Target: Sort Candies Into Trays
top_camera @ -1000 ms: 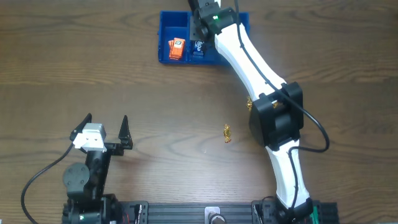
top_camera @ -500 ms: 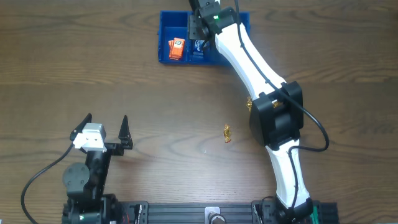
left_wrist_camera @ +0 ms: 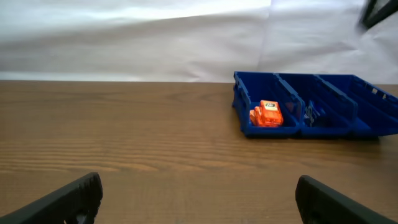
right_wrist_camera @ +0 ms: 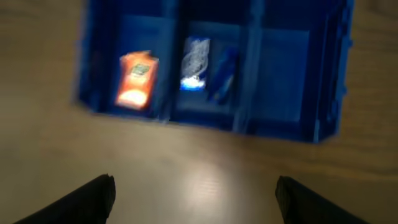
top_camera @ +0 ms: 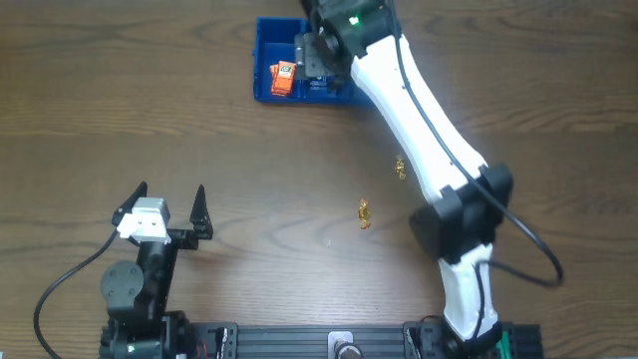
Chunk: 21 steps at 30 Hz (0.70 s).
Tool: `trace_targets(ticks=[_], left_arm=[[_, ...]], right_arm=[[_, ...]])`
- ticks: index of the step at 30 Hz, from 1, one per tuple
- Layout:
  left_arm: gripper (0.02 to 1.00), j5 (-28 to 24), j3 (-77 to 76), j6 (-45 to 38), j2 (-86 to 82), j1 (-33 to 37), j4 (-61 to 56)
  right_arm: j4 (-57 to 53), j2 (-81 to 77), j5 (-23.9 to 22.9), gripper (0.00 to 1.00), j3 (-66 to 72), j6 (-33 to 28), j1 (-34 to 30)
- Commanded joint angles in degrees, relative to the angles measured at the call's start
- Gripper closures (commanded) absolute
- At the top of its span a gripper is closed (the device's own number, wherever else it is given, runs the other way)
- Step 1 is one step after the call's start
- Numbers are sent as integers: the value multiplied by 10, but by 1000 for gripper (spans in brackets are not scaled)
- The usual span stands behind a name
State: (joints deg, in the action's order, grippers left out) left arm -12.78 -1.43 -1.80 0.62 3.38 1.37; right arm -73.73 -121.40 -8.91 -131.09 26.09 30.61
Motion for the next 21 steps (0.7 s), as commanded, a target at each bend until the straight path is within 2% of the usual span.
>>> trace_targets(ticks=[1,4,8,14,21], left_arm=[[20,-6,11,-8,-4,3,18],[20,-6,11,-8,-4,3,18],[20,-6,11,-8,-4,3,18],[20,-6,11,-8,-4,3,18],[20,-6,11,-8,-4,3,18]], right_arm=[[-91,96,0,139,50,16,33],[-99,131,0,132,132,40,38],[-51,196,12,117,308,73,38],[71,279,79,115,529,74,37],[164,301,85,121,690,86,27]])
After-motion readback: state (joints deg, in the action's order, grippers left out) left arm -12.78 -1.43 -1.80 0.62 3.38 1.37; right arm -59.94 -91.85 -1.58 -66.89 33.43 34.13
